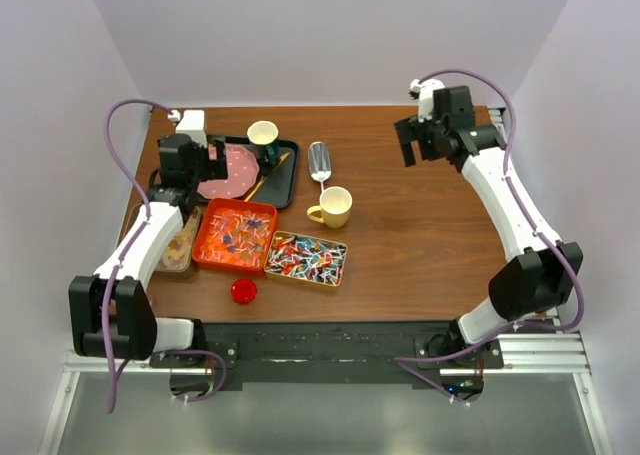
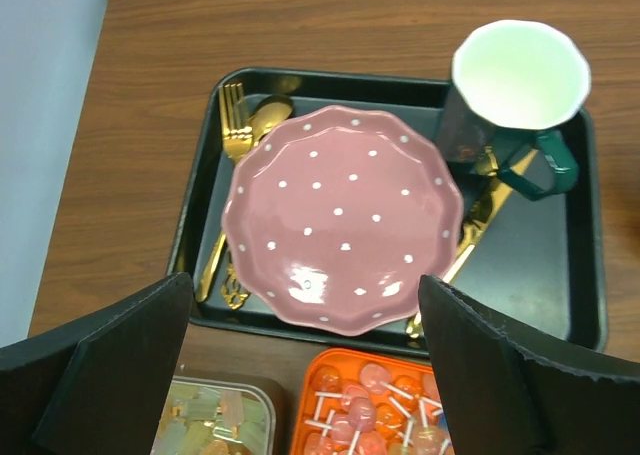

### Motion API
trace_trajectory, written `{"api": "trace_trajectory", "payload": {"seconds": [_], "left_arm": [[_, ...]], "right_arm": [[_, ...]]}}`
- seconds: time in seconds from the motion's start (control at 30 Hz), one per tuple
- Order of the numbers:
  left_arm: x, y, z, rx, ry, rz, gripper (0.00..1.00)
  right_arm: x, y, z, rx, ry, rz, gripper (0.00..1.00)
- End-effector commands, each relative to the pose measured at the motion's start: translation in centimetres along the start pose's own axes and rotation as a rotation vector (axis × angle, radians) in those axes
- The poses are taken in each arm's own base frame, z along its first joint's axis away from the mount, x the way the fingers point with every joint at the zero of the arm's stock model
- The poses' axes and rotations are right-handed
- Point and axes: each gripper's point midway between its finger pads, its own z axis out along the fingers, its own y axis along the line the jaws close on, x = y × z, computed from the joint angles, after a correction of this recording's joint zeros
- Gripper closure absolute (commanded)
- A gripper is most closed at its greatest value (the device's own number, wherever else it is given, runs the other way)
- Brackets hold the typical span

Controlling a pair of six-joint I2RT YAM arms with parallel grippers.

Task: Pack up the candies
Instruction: Move the distractor to the center of the board.

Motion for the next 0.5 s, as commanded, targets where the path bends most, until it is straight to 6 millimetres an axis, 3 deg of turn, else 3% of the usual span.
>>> {"api": "trace_trajectory", "payload": {"seconds": [0.0, 0.03, 0.07, 0.17, 0.3, 0.4, 0.47], "left_arm": [[-1.1, -1.6, -1.3, 0.036, -0.047, -0.02, 0.0], [-0.9, -1.8, -1.2, 0.045, -0.042, -0.027, 0.0], [-0.6, -2.0, -1.1, 0.051, -0.03, -0.042, 0.0], [-0.3, -2.5, -1.0, 0.076, -0.004, -0.047, 0.0], [0.2, -4.3, -0.5, 0.178, 0.044, 0.014, 0.0], [1.4, -4.3, -0.5, 0.173, 0.093, -0.023, 0.0], [1.2, -4.3, -1.0, 0.178, 0.075, -0.025, 0.0]], "right_arm": [[-1.2, 3.5, 0.7, -0.124, -0.031, -0.048, 0.01], [-1.8, 4.0, 0.6, -0.151, -0.044, -0.099, 0.01], [-2.0, 6.2, 0.3, -0.28, -0.054, -0.131, 0.01], [-2.2, 9.1, 0.5, -0.395, -0.033, -0.15, 0.01], [-2.2, 13.0, 2.0, -0.396, -0.007, -0.24, 0.05], [-2.0, 16.7, 1.9, -0.453, -0.009, -0.303, 0.07], [-1.2, 18.8, 2.2, -0.481, 0.014, -0.32, 0.09]]}}
